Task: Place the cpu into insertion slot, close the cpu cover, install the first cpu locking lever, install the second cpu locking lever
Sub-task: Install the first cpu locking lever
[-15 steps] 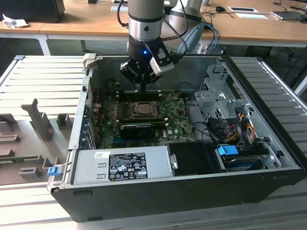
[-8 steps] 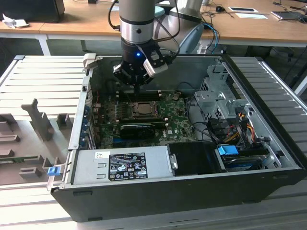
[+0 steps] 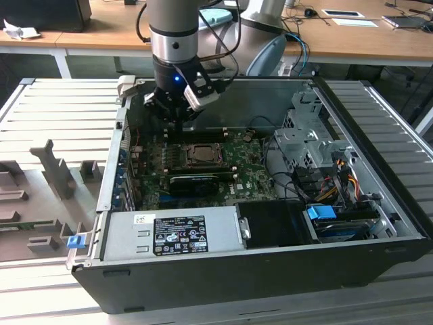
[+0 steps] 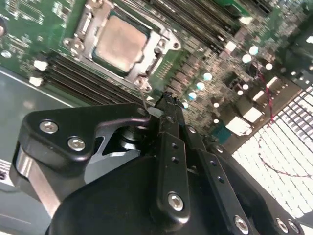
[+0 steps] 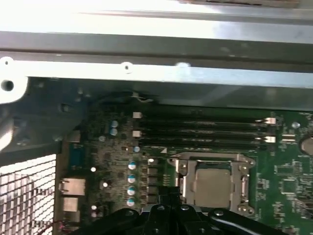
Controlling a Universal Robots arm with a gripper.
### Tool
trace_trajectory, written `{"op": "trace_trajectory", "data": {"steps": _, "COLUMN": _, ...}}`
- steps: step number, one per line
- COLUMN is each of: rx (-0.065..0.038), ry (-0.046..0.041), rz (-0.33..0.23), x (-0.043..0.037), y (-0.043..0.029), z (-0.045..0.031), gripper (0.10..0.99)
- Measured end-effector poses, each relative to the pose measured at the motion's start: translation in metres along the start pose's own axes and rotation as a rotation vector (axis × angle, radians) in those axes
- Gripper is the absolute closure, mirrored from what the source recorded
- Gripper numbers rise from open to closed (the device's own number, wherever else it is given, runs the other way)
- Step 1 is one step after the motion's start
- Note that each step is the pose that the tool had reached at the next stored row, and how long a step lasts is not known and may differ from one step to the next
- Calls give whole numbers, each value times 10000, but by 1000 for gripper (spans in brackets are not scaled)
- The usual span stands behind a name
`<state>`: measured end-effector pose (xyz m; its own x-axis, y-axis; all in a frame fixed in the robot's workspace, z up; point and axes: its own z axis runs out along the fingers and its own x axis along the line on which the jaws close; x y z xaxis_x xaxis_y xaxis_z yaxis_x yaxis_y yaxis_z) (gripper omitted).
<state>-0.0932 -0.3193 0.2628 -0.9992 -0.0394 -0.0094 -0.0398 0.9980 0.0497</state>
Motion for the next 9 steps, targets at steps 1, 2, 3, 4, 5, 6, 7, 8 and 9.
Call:
{"op": "trace_trajectory", "data": {"steps": 1, "rx": 0, "ry": -1, "rz": 1, "x": 27, "y": 1, "z": 3, "gripper": 980}}
{"op": "trace_trajectory", "data": {"steps": 2, "rx": -1, "ry": -1, "rz": 1, "x": 48, "y": 2, "z": 6, "gripper": 980}}
{"op": "trace_trajectory", "data": {"steps": 3, "rx": 0, "ry": -1, "rz": 2, "x": 81, "y": 3, "z": 9, "gripper": 980}}
{"op": "trace_trajectory", "data": {"steps": 4, "rx": -3, "ry": -2, "rz": 1, "x": 99, "y": 5, "z": 14, "gripper": 980}}
{"op": "trace_trajectory", "data": {"steps": 5, "rx": -1, "ry": -1, "rz": 0, "x": 113, "y": 8, "z": 16, "gripper": 980}}
{"op": "trace_trajectory", "data": {"steps": 6, "rx": 0, "ry": 0, "rz": 1, "x": 126, "y": 12, "z": 19, "gripper": 980}}
{"op": "trace_trajectory", "data": {"steps": 7, "rx": 0, "ry": 0, "rz": 2, "x": 134, "y": 19, "z": 22, "gripper": 980}}
{"op": "trace_trajectory", "data": {"steps": 8, "rx": -1, "ry": -1, "rz": 2, "x": 146, "y": 23, "z": 26, "gripper": 980}}
{"op": "trace_trajectory", "data": {"steps": 9, "rx": 0, "ry": 0, "rz": 2, "x": 173, "y": 35, "z": 33, "gripper": 980}}
